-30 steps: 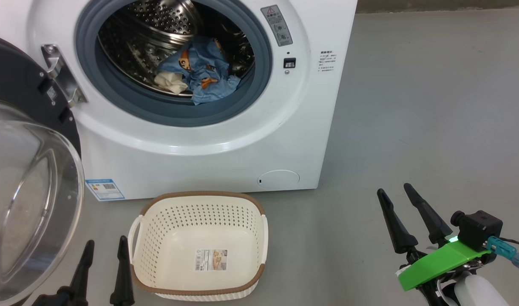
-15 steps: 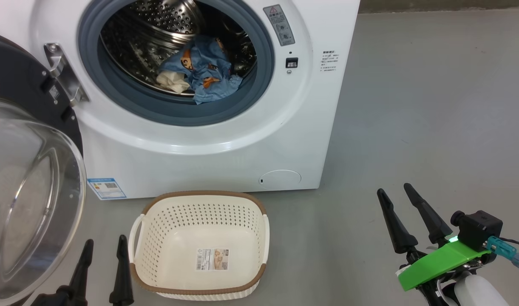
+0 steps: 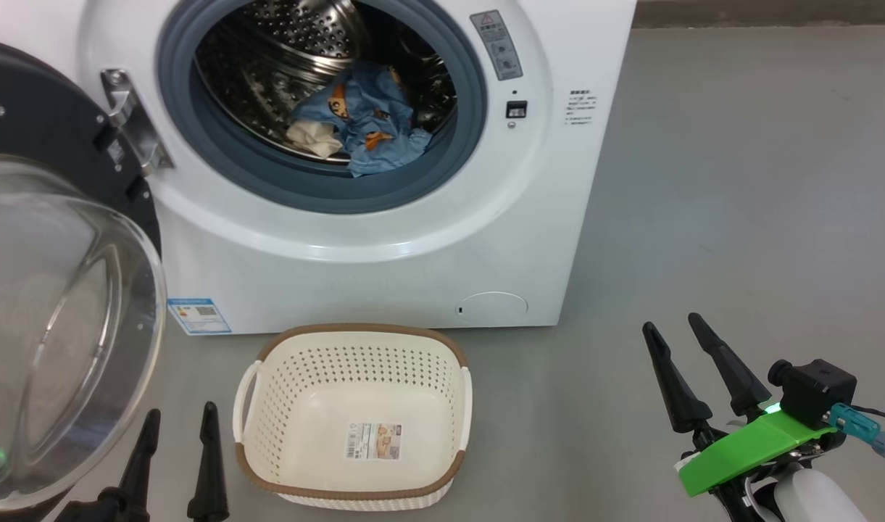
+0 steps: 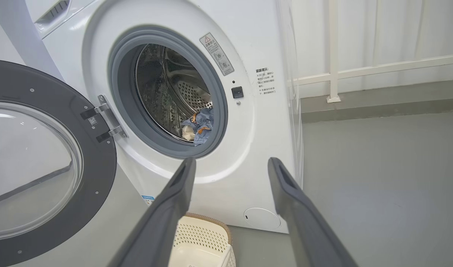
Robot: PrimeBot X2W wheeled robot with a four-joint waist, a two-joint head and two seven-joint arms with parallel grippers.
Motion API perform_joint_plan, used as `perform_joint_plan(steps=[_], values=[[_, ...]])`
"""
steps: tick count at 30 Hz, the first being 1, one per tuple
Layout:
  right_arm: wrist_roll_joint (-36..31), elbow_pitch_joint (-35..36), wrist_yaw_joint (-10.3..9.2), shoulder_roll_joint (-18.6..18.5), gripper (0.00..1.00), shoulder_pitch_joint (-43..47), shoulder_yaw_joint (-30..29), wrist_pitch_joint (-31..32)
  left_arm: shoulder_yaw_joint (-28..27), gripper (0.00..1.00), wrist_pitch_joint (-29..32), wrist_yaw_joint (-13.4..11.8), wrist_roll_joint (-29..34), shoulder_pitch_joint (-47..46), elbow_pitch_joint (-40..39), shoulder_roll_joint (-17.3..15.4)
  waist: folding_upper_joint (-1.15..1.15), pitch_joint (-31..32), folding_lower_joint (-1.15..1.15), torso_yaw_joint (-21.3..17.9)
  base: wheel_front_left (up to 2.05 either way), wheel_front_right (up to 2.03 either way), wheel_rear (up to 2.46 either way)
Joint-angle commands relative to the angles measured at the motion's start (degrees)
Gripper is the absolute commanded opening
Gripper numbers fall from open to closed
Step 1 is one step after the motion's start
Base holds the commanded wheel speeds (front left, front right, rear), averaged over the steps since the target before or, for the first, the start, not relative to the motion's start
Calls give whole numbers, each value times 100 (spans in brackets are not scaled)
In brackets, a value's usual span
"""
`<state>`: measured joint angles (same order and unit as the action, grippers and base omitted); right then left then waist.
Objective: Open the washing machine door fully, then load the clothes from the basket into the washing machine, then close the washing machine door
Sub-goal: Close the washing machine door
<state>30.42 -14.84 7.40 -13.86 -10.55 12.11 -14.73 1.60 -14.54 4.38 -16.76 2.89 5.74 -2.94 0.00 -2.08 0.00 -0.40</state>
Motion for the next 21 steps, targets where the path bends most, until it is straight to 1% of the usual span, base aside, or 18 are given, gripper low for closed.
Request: perform_joint_plan(steps=[1,9,21], values=[[-13,124,9,-34,100,16,106,-27,-217,100,-46,57,40,-238,-98,-14,0,18,0,67,0,0,0],[20,103,9,-43,100,30,144,-27,-207,100,-46,64,47,-212,-48,-12,0,68,0,348,0,0,0],[97,71,9,-53,100,52,270,-27,-208,100,-46,47,62,-160,-50,-15,0,108,0,932,0,0,0]])
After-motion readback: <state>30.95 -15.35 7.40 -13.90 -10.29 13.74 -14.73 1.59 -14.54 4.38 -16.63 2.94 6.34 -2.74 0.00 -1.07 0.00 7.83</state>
